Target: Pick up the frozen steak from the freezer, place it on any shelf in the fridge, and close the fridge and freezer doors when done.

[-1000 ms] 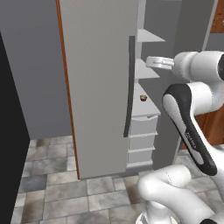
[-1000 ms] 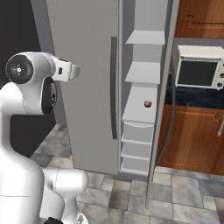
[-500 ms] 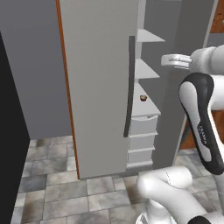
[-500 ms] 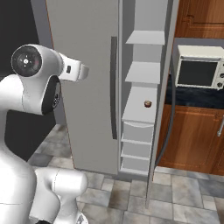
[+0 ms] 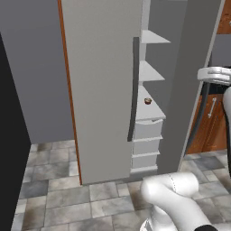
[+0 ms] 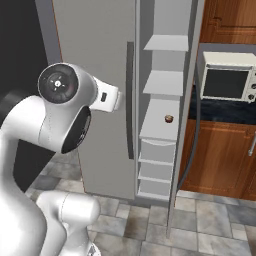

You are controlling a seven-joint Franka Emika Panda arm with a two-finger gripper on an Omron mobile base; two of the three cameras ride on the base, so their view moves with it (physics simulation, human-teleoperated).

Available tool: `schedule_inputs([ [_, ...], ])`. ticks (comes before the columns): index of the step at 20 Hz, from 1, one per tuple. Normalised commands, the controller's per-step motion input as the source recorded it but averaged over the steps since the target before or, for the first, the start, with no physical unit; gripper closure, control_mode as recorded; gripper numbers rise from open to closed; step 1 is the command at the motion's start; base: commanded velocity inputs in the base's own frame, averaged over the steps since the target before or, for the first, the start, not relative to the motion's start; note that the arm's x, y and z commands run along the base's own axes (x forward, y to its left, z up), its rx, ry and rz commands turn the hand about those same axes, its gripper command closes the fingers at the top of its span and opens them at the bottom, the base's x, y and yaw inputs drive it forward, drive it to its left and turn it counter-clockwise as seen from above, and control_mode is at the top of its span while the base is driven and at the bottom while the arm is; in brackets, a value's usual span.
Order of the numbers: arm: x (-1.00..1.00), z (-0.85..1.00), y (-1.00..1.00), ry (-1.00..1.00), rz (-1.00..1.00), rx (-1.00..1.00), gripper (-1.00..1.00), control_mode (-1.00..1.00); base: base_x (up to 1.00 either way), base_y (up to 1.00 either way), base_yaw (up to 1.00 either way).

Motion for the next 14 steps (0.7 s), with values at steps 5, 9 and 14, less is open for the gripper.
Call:
schedule_inputs([
  [5, -0.17, -0.10, -0.89, 0.19, 0.00, 0.00, -1.00, -1.00, 0.00, 0.00, 0.00],
  [9, -0.01, -0.31, -0.92, 0.15, 0.00, 0.00, -1.00, -1.00, 0.00, 0.00, 0.00],
  [14, 0.00, -0.41, -0.81, 0.10, 0.00, 0.00, -1.00, -1.00, 0.00, 0.00, 0.00],
])
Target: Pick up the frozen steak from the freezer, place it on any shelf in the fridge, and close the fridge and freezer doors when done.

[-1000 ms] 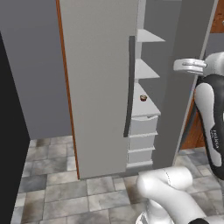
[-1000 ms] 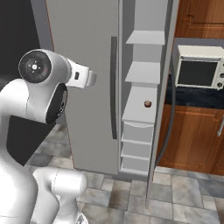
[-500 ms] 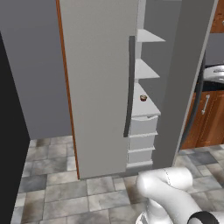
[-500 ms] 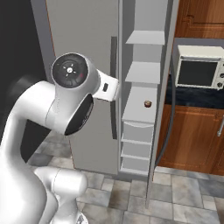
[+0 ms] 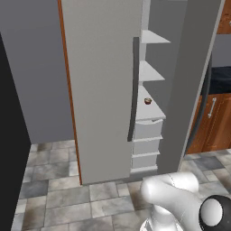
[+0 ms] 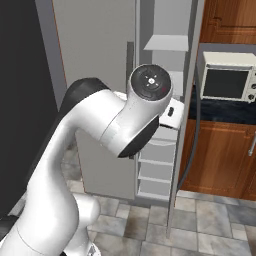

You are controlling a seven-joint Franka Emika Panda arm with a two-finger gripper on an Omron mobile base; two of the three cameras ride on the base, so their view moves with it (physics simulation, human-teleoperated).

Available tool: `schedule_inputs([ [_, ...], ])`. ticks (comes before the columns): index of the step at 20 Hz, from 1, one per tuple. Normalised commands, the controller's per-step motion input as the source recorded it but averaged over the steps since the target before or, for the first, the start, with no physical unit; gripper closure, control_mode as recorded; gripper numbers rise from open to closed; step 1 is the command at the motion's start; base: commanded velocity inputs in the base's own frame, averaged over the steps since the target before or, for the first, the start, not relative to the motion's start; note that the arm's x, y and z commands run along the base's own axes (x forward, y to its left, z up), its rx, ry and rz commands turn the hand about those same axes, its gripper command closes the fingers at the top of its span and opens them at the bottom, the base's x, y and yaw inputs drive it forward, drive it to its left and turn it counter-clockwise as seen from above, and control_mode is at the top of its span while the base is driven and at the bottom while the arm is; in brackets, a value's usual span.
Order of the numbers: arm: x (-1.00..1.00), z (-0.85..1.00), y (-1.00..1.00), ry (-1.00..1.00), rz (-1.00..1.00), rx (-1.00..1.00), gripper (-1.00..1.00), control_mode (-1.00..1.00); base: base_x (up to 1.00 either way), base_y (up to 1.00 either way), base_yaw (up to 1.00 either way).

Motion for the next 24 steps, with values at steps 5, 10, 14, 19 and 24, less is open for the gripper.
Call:
schedule_inputs([
  [5, 0.09, -0.60, -0.42, 0.09, -0.01, 0.03, -1.00, -1.00, 0.00, 0.00, 0.00],
  [10, 0.22, -0.51, -0.04, 0.01, -0.04, 0.07, -1.00, -1.00, 0.00, 0.00, 0.00],
  [14, 0.29, -0.11, -0.11, 0.04, -0.06, 0.10, -1.00, -1.00, 0.00, 0.00, 0.00],
  [19, 0.36, -0.20, -0.26, 0.03, -0.04, 0.08, -1.00, -1.00, 0.00, 0.00, 0.00],
  [24, 0.42, -0.35, -0.27, 0.00, 0.00, 0.08, -1.00, -1.00, 0.00, 0.00, 0.00],
])
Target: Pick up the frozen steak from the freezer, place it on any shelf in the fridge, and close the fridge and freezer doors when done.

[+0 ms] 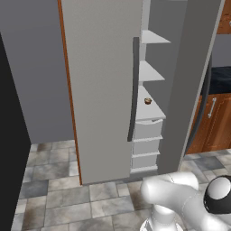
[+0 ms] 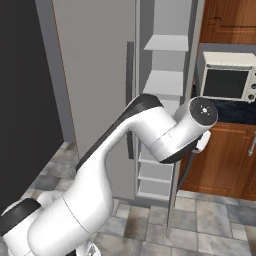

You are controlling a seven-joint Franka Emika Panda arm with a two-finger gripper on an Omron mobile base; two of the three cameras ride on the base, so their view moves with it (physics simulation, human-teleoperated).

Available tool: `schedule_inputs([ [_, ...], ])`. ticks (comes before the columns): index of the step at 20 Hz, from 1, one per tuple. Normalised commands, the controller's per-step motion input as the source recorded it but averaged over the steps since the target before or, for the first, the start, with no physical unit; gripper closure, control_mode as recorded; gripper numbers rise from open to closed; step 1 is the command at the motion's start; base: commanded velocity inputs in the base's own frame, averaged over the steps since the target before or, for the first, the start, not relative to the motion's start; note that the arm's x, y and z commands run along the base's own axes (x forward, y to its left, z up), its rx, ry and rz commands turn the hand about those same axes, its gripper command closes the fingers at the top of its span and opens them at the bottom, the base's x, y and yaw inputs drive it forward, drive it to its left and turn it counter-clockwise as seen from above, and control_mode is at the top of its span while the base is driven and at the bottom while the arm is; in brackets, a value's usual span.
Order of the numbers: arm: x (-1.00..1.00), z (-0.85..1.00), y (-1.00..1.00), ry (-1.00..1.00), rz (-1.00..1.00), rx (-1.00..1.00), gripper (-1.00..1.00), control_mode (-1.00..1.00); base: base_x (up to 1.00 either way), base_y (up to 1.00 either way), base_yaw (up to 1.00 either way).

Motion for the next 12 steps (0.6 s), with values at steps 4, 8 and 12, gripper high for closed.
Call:
schedule_inputs([
  [4, 0.70, -0.31, -0.15, -0.01, 0.00, 0.14, -1.00, -1.00, 0.00, 0.00, 0.00],
  [8, 0.62, -0.22, -0.13, -0.05, 0.00, 0.08, -1.00, -1.00, 0.00, 0.00, 0.00],
  [12, 0.55, -0.22, -0.24, -0.01, 0.00, 0.06, -1.00, -1.00, 0.00, 0.00, 0.00],
])
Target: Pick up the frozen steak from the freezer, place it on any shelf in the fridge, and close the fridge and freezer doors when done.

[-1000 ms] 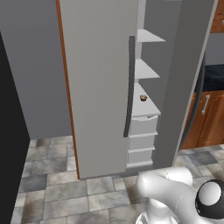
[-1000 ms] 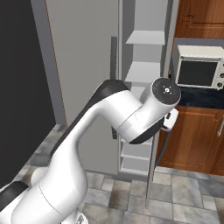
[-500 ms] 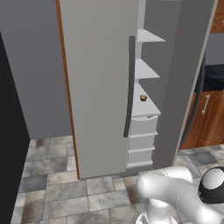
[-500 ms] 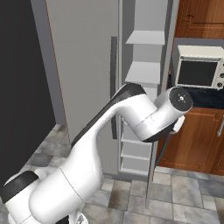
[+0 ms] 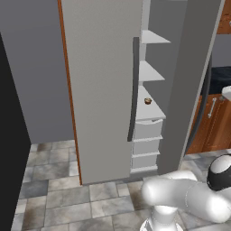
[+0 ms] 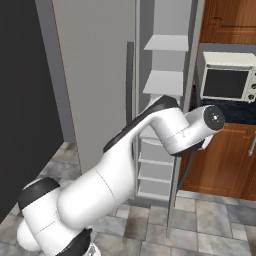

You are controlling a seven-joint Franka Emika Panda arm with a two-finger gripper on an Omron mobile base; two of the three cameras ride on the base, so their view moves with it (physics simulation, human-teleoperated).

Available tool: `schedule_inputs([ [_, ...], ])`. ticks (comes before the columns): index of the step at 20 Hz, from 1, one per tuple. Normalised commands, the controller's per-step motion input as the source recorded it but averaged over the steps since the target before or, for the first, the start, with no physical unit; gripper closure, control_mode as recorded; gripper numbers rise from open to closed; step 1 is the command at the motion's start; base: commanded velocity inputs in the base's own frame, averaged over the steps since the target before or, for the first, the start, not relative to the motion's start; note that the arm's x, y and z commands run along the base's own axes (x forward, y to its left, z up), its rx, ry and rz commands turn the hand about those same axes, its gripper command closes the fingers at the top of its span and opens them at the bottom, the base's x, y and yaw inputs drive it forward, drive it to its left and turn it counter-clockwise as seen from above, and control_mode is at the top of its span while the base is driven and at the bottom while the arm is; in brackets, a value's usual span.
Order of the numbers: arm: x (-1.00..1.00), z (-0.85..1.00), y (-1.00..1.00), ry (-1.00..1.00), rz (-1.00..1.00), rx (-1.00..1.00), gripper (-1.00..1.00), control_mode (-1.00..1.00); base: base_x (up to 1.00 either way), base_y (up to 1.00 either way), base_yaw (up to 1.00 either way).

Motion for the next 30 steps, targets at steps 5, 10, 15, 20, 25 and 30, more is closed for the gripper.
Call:
schedule_inputs([
  [5, 0.40, -0.20, -0.45, -0.07, 0.00, 0.05, -1.00, -1.00, 0.00, 0.00, 0.00],
  [10, 0.30, -0.09, -0.45, -0.02, 0.00, 0.03, -1.00, -1.00, 0.00, 0.00, 0.00],
  [15, 0.28, -0.29, -0.05, -0.01, 0.00, 0.00, -1.00, -1.00, 0.00, 0.00, 0.00],
  [20, 0.48, -0.30, -0.07, -0.05, 0.00, 0.00, -1.00, -1.00, 0.00, 0.00, 0.00],
  [25, 0.39, -0.15, -0.19, -0.04, 0.00, 0.00, -1.00, -1.00, 0.00, 0.00, 0.00],
  [30, 0.24, -0.07, -0.25, 0.00, 0.00, 0.00, -1.00, -1.00, 0.00, 0.00, 0.00],
])
